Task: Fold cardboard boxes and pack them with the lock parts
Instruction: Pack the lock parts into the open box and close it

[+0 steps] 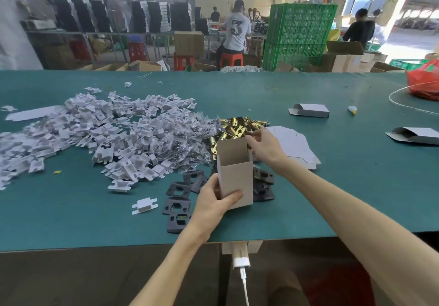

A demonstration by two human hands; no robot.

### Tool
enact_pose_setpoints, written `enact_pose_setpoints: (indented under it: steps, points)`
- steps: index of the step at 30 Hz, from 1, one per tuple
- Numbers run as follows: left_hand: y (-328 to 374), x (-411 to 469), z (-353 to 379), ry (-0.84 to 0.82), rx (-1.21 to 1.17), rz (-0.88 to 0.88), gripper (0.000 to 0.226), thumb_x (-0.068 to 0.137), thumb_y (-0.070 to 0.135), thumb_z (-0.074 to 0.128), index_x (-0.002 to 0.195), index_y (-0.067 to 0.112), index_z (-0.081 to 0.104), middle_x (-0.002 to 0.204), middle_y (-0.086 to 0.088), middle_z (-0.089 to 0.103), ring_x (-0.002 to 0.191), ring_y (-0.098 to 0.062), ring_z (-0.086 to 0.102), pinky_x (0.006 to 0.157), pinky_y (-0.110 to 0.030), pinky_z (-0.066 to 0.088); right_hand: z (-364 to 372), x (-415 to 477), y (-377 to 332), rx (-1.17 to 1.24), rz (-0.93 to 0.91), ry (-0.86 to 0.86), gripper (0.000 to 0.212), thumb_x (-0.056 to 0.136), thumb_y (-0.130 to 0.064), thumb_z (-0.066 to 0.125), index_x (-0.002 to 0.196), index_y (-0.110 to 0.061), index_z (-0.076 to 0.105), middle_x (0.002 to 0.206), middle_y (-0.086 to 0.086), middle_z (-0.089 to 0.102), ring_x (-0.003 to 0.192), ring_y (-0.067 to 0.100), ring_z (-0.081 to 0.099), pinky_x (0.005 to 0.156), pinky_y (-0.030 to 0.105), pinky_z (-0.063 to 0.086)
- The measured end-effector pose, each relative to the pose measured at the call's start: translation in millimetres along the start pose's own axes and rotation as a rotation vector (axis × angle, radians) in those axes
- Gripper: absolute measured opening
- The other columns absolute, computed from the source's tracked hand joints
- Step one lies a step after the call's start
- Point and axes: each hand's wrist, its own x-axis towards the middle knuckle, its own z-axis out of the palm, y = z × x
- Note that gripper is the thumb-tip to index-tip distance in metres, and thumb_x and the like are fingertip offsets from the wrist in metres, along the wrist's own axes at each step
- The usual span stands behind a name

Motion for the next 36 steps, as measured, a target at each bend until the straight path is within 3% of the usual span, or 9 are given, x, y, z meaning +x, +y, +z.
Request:
enact_pose_setpoints:
  steps: [2, 7, 9, 12, 17, 21, 27, 32, 36]
  points:
    - [-1.1, 1.2, -1.0, -0.004, -0.001, -0.006, 0.037, 0.087, 0.014, 0.083, 0.119, 0.023, 0.065, 0.107, 0.011, 0.077, 0.100, -0.007, 0.072, 0.083, -0.022, 0.056, 6.8, 22.4, -6.6, -0.107, 0.016, 0.018, 0.035, 0.101, -0.026, 0.056, 0.123, 0.001, 0.052, 0.111, 0.015, 0.063, 0.092, 0.027, 0.061, 0.087, 0.052, 0.055]
    - [-4.8, 4.7, -2.6, -0.021, -0.010, -0.005, 0.038, 0.087, 0.018, 0.084, 0.120, 0.027, 0.065, 0.109, 0.009, 0.077, 0.103, -0.009, 0.072, 0.086, -0.025, 0.058, 18.3, 50.4, -8.2, -0.250, -0.009, -0.111, 0.065, 0.100, -0.023, 0.062, 0.153, -0.001, 0.033, 0.153, 0.017, 0.045, 0.143, 0.037, 0.037, 0.117, 0.049, 0.033]
    - [-6.6, 5.4, -2.9, -0.027, -0.006, -0.006, 0.038, 0.087, 0.020, 0.084, 0.119, 0.028, 0.065, 0.109, 0.009, 0.076, 0.104, -0.010, 0.071, 0.087, -0.027, 0.059, 21.8, 53.9, -4.1, -0.265, -0.018, -0.178, 0.072, 0.099, -0.022, 0.064, 0.158, -0.005, 0.026, 0.159, 0.014, 0.037, 0.149, 0.036, 0.026, 0.122, 0.050, 0.025]
    - [-7.4, 6.7, -3.0, -0.029, -0.004, -0.014, 0.039, 0.087, 0.020, 0.084, 0.120, 0.027, 0.065, 0.110, 0.008, 0.076, 0.105, -0.012, 0.071, 0.090, -0.029, 0.059, 23.6, 57.2, -0.5, -0.281, -0.037, -0.087, 0.071, 0.092, -0.026, 0.075, 0.151, -0.006, 0.040, 0.149, 0.016, 0.045, 0.143, 0.037, 0.030, 0.118, 0.049, 0.029]
    - [-5.4, 6.0, -2.2, -0.034, -0.026, -0.009, 0.040, 0.087, 0.015, 0.084, 0.121, 0.024, 0.065, 0.110, 0.008, 0.077, 0.104, -0.011, 0.072, 0.084, -0.024, 0.057, 23.6, 50.0, 1.1, -0.193, -0.021, 0.005, 0.040, 0.095, 0.001, 0.061, 0.134, -0.003, 0.055, 0.142, 0.018, 0.036, 0.120, 0.033, 0.049, 0.108, 0.036, 0.038]
    - [-2.2, 4.9, -2.4, -0.036, -0.039, -0.002, 0.043, 0.086, 0.012, 0.085, 0.123, 0.022, 0.065, 0.111, 0.006, 0.077, 0.104, -0.011, 0.071, 0.084, -0.024, 0.057, 13.6, 34.9, -4.2, -0.125, -0.110, 0.028, 0.032, 0.082, -0.009, 0.082, 0.112, -0.006, 0.070, 0.117, 0.013, 0.062, 0.104, 0.029, 0.062, 0.099, 0.036, 0.050]
    - [2.4, 2.9, -2.5, -0.036, -0.058, 0.022, 0.042, 0.086, 0.013, 0.084, 0.122, 0.020, 0.066, 0.113, 0.003, 0.076, 0.107, -0.014, 0.071, 0.087, -0.027, 0.059, -16.8, 1.9, -26.7, -0.018, -0.200, 0.077, 0.022, 0.077, 0.006, 0.080, 0.097, -0.003, 0.077, 0.092, 0.017, 0.074, 0.068, 0.018, 0.067, 0.057, 0.011, 0.051]
    - [5.9, 0.8, -0.7, -0.037, -0.080, -0.001, 0.055, 0.076, 0.035, 0.086, 0.124, 0.020, 0.064, 0.116, 0.005, 0.077, 0.109, -0.014, 0.072, 0.088, -0.028, 0.060, -57.3, -23.1, -60.6, 0.119, -0.371, 0.221, 0.030, 0.079, 0.004, 0.080, 0.107, -0.004, 0.075, 0.095, 0.014, 0.073, 0.078, 0.027, 0.073, 0.076, 0.034, 0.062]
    - [5.7, 0.6, 0.0, -0.048, -0.067, -0.011, 0.056, 0.074, 0.034, 0.087, 0.124, 0.020, 0.064, 0.114, 0.005, 0.077, 0.107, -0.014, 0.073, 0.086, -0.029, 0.061, -82.6, -42.1, -88.1, 0.199, -0.472, 0.211, 0.033, 0.078, 0.004, 0.081, 0.109, -0.006, 0.074, 0.094, 0.012, 0.074, 0.081, 0.028, 0.074, 0.080, 0.041, 0.062]
